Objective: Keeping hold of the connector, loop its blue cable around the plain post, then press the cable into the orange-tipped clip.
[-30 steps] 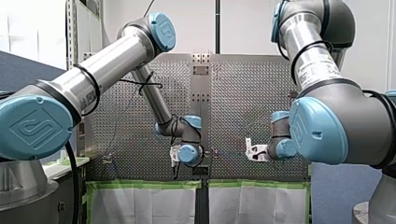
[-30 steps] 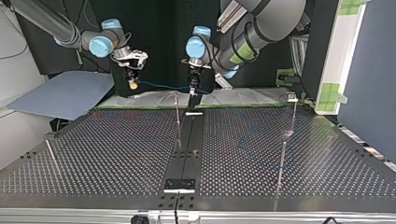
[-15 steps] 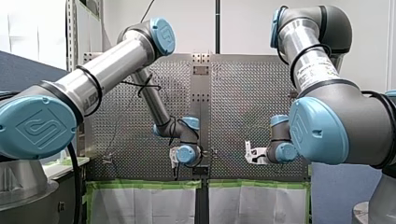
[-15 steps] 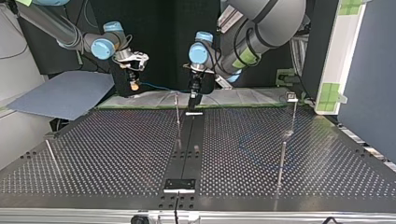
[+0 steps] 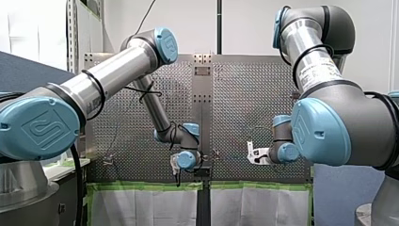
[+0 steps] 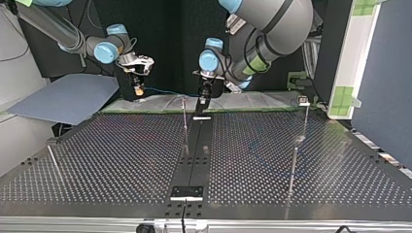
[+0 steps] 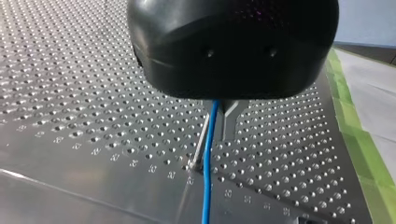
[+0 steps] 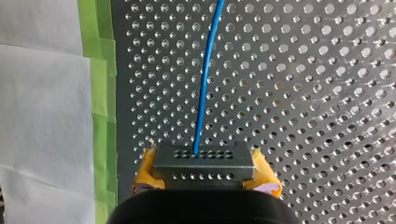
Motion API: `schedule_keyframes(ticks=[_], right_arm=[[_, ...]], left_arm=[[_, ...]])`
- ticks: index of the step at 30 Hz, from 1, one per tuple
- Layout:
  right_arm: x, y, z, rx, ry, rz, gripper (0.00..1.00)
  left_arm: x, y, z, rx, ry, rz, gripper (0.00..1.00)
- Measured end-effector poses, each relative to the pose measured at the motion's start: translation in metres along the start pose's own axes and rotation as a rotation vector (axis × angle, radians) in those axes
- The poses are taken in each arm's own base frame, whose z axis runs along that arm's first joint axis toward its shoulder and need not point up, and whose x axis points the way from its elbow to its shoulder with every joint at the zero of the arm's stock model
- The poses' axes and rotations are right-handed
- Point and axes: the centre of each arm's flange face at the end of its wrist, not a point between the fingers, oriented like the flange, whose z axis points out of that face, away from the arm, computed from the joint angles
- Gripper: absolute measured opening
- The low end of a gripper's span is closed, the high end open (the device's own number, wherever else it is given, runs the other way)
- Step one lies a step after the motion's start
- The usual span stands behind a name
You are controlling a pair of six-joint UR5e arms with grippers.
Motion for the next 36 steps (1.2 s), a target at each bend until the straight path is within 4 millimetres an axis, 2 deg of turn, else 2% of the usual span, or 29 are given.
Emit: schedule_keyframes(ticks=[19,36], right_arm=[[0.011,0.008,0.009,-0.007,-0.004,-0.006,0.00],[0.014,0.010,0.012,-0.009,-0.001,-0.029,0.00]], left_arm=[[-0.011,0.009,0.016,0.003,-0.012,-0.027,0.00],[-0.010,0.010,0.014,-0.006,0.019,-0.003,0.00]])
